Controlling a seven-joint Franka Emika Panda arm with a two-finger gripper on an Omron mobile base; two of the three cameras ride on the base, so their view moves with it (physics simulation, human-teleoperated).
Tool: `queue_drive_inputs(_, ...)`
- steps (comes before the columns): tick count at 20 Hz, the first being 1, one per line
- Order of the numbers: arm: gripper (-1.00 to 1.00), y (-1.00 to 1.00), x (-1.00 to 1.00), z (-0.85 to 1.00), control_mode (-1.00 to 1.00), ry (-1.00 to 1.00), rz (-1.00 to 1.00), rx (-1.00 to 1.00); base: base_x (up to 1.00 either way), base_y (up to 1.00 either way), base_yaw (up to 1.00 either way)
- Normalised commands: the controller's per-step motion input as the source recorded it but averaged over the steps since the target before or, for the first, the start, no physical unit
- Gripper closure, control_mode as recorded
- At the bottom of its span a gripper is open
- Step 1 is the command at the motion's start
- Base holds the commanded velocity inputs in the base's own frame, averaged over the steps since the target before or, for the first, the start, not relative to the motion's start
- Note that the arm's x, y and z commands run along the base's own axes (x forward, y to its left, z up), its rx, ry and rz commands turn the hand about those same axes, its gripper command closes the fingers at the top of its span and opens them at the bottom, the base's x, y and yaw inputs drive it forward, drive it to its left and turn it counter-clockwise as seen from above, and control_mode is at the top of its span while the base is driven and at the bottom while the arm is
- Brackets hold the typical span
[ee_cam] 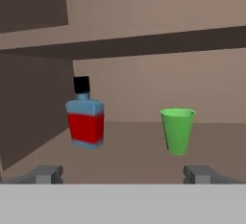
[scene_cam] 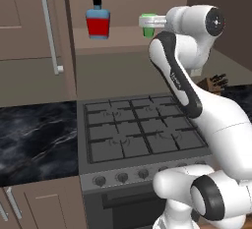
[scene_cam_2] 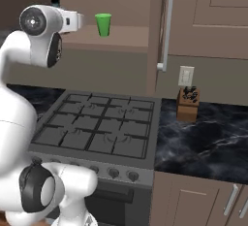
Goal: Open the cabinet directly in front. Then move the liquor and the cup to the dining counter with the jar on it.
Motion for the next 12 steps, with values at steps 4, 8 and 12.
queue_drive_inputs(4,-1.0,0.0,0.01,0.0,-1.0,0.2,-0.15,-0.04,0.0,0.0,0.0)
queue_drive_inputs(8,-1.0,0.0,0.06,0.0,-1.0,0.27,-0.11,-0.01,0.0,0.0,0.0)
queue_drive_inputs(12,-1.0,0.0,0.05,0.0,-1.0,0.14,-0.01,-0.02,0.0,0.0,0.0)
